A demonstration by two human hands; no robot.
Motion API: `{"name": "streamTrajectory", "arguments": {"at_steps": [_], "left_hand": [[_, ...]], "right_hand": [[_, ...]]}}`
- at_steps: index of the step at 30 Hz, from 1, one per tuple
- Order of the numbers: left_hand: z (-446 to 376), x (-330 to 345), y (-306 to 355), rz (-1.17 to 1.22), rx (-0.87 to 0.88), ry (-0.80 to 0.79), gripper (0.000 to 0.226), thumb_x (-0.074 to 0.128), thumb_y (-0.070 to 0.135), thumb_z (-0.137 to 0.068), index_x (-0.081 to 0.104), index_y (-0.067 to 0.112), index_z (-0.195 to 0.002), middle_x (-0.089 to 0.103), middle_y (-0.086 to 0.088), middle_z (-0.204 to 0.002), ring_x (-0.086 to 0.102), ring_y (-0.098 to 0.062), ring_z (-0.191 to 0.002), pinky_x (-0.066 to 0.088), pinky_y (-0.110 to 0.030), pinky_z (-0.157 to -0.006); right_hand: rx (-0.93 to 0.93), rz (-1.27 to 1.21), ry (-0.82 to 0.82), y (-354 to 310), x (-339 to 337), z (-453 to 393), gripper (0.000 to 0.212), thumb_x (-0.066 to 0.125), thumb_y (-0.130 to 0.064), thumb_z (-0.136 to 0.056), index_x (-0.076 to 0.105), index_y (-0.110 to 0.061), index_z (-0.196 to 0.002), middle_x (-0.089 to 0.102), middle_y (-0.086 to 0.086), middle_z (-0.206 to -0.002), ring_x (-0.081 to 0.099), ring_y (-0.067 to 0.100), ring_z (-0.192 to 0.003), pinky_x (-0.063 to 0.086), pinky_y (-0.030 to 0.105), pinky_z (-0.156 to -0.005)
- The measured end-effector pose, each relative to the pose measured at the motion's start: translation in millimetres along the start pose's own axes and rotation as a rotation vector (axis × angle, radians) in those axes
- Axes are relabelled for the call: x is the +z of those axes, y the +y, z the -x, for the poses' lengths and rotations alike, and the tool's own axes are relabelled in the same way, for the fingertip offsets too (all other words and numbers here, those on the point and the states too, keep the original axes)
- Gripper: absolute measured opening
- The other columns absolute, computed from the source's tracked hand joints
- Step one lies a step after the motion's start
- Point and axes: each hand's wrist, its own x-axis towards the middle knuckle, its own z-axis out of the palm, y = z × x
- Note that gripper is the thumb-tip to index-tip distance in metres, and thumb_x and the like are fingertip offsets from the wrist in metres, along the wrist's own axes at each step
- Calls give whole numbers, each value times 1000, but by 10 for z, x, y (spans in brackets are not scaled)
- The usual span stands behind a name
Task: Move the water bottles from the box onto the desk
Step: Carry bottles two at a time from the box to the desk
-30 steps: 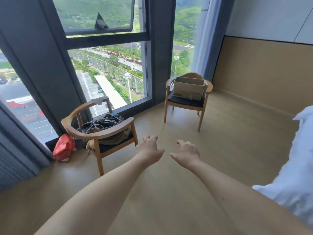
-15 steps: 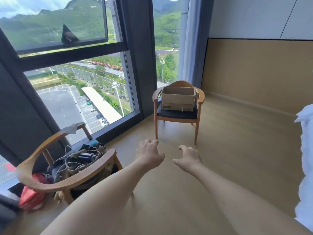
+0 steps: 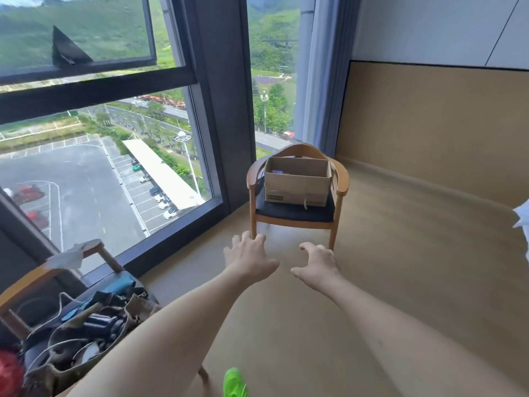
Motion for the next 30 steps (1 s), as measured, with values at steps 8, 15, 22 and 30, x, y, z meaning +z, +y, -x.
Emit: {"name": "streamTrajectory", "arguments": {"at_steps": [8, 15, 22, 30], "left_hand": [[-1875, -66, -74, 38, 108, -40, 57, 58, 54, -78, 53, 32, -131, 53, -3, -132, 45, -31, -127, 43, -49, -96], [-3265, -361, -69, 66, 179, -54, 53, 57, 48, -85, 53, 29, -135, 53, -2, -132, 43, -30, -128, 44, -46, -99], [-4233, -259, 65, 75, 215, -103, 53, 58, 45, -85, 53, 26, -135, 51, -2, -132, 43, -29, -127, 39, -42, -91], [-5637, 67, 344, 56, 167, -128, 58, 56, 52, -83, 51, 28, -136, 52, -5, -137, 44, -31, -127, 45, -49, -98]], "right_hand": [[124, 35, 48, -270, -7, -1655, 66, 71, -41, -84, 46, -31, -145, 52, 4, -139, 47, 26, -129, 48, 38, -99], [169, 49, 86, -621, -169, -2895, 63, 69, -40, -85, 47, -30, -144, 54, 4, -133, 49, 27, -126, 47, 38, -98], [191, 36, 65, -659, -174, -3914, 56, 69, -40, -85, 51, -28, -137, 55, 5, -130, 49, 30, -123, 48, 40, -98], [142, 21, 38, -391, -150, -5415, 63, 70, -41, -86, 48, -27, -143, 56, 5, -132, 51, 28, -120, 51, 42, -96]]}}
